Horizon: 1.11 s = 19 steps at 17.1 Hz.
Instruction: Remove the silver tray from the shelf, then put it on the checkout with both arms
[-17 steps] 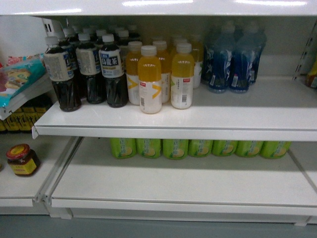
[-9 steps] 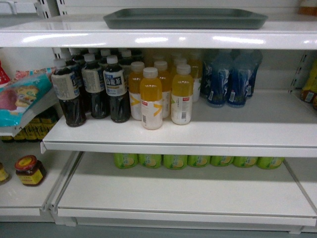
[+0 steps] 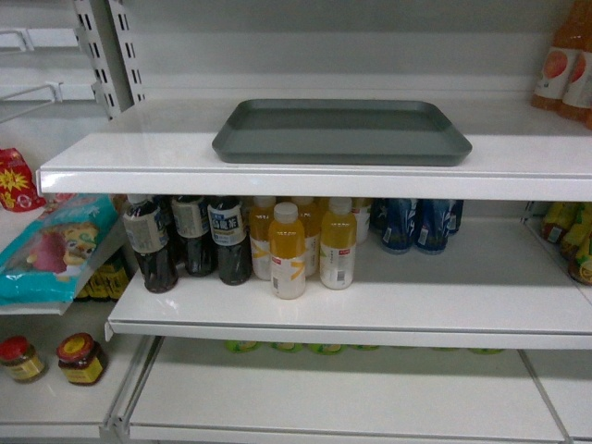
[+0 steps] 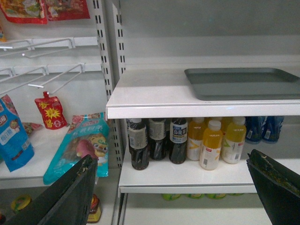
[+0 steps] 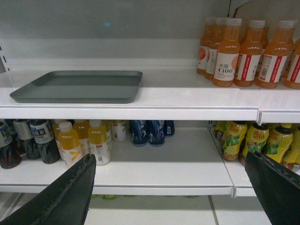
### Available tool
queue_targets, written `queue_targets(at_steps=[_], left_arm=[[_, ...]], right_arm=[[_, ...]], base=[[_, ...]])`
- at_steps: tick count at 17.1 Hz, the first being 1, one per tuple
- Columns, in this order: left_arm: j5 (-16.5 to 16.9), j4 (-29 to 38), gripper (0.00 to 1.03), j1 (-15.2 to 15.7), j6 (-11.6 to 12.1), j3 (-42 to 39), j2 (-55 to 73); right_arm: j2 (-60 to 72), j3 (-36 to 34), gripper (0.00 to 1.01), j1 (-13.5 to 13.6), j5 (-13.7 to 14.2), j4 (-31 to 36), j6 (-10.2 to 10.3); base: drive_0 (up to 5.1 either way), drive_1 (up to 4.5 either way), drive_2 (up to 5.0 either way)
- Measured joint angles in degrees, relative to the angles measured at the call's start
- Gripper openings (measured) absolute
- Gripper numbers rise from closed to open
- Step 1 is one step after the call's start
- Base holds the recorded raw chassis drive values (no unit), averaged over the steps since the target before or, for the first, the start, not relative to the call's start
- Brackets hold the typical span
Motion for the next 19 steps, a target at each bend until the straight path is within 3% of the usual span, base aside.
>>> queue_targets(at_steps=[3, 19], left_arm=[[0.0, 0.0, 0.98, 0.0, 0.0, 0.0, 0.0], [0.0, -0.2, 0.98, 0.0, 0.0, 0.0, 0.0]], right_arm=[[0.0, 0.0, 0.98, 0.0, 0.0, 0.0, 0.0], [0.0, 0.0, 0.98, 0.0, 0.0, -0.1, 0.0]], base=[[0.0, 0.0, 0.0], [0.0, 4.23, -4.3]])
